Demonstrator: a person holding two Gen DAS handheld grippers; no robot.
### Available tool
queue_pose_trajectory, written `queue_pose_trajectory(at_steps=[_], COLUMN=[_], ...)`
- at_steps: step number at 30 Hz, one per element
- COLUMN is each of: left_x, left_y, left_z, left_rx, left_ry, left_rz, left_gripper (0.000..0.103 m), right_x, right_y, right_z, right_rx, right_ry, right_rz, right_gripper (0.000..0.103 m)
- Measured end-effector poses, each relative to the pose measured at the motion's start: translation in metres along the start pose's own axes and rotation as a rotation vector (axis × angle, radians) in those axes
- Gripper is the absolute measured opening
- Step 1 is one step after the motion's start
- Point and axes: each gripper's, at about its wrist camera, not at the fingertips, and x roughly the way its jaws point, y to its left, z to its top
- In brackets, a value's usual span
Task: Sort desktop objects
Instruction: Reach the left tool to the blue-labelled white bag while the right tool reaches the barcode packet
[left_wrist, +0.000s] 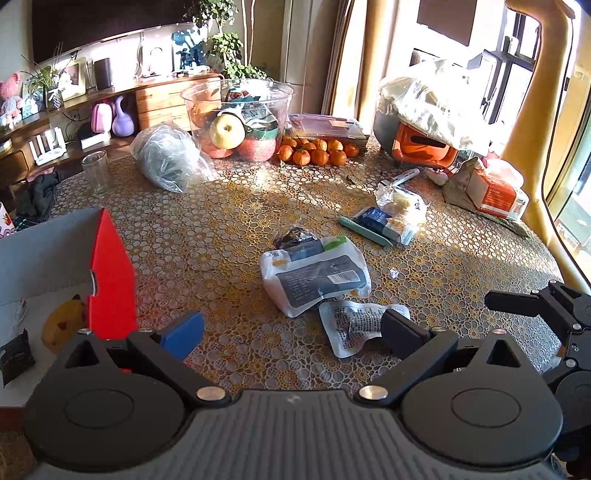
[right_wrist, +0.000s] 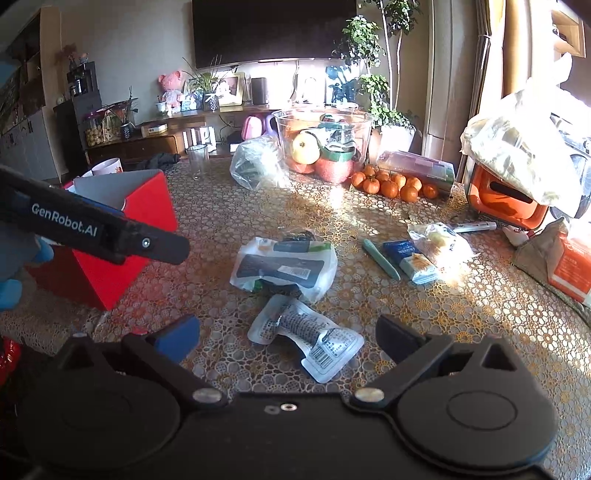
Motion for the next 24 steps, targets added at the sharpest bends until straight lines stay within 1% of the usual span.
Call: queue_pose_trajectory(at_steps=[6, 11, 19, 24], left_x=[0.025, 0.043, 0.067, 0.082], left_y=[0.000, 0.003, 0.010, 0.013], left_z=[0.007, 0.012, 0.023, 0.028], left_rx=[-0.037, -0.053, -0.083, -0.097], left_ry=[0.034, 0.046, 0.067, 0.076], left_rz=[-0.019, 0.003, 0.016, 0.024], left_gripper=[0.103, 0.103, 0.102, 0.102], right_x=[0.016, 0.031, 0.054, 0.069], right_y=[-0.010, -0.018, -0.022, -0.024], right_z=[-0.006, -0.010, -0.016, -0.019], right_rx=[0.000, 0.001, -0.038, -0.070], right_ry=[0.029, 0.059, 0.102, 0.132], right_rz=[0.002, 0.004, 0.005, -0.002], right_gripper=[0.102, 0.101, 0.093, 0.086])
